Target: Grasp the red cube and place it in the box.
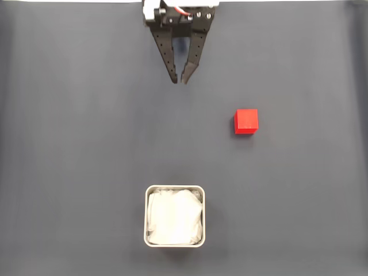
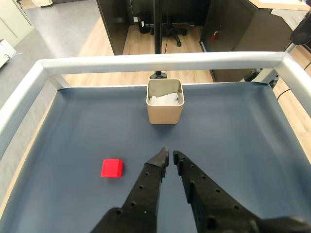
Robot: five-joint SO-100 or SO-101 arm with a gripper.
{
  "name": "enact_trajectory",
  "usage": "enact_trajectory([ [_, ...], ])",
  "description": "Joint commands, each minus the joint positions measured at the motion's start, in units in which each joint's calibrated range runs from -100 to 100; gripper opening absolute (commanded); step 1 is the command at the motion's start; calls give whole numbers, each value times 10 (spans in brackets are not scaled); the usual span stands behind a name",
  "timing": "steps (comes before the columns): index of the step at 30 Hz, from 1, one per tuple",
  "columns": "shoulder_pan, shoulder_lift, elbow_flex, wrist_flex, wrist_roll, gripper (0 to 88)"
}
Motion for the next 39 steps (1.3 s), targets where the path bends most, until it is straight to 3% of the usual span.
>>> enact_trajectory([
  [1,-2,30,-54,31,13,0],
  [15,-22,79,-79,69,29,0],
  [39,-177,134,-91,50,23,13],
])
